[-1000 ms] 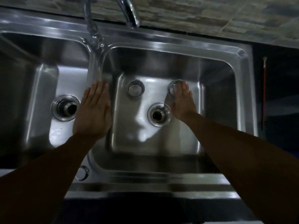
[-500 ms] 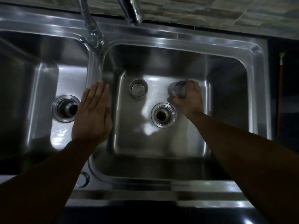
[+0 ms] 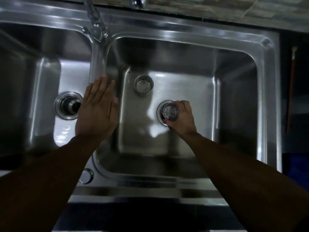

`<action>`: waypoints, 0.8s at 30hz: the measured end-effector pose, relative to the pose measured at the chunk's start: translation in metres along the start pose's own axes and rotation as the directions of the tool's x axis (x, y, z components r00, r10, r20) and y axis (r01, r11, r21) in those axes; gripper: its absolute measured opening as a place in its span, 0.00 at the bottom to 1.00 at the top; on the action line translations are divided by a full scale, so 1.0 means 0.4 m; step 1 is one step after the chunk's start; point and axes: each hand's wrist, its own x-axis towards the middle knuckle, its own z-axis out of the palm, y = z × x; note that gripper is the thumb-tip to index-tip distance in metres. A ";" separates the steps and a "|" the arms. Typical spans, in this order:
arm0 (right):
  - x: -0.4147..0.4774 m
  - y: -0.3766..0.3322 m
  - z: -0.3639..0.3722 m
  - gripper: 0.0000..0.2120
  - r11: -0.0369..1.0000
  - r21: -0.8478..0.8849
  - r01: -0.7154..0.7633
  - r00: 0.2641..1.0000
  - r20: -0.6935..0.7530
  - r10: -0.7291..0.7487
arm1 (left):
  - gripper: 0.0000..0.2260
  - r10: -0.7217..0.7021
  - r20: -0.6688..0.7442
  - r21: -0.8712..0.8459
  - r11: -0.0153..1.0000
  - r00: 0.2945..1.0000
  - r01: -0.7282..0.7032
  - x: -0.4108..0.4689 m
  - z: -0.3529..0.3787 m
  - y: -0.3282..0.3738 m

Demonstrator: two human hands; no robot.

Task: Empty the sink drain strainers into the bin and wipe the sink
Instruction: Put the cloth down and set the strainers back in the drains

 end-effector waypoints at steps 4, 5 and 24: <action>0.006 0.011 0.016 0.40 0.998 -0.061 -0.003 1.000 0.006 0.003 | 0.25 -0.008 0.002 0.002 1.000 1.000 0.008 0.002 0.001 -0.001; 0.007 0.012 0.020 0.41 0.995 -0.097 0.000 1.000 0.009 0.000 | 0.24 -0.007 -0.002 0.001 1.000 1.000 0.007 0.003 0.001 -0.001; -0.038 0.061 0.051 0.24 0.810 -0.367 0.458 0.889 0.162 -0.428 | 0.23 -0.005 0.000 0.000 1.000 1.000 0.005 -0.003 0.003 -0.005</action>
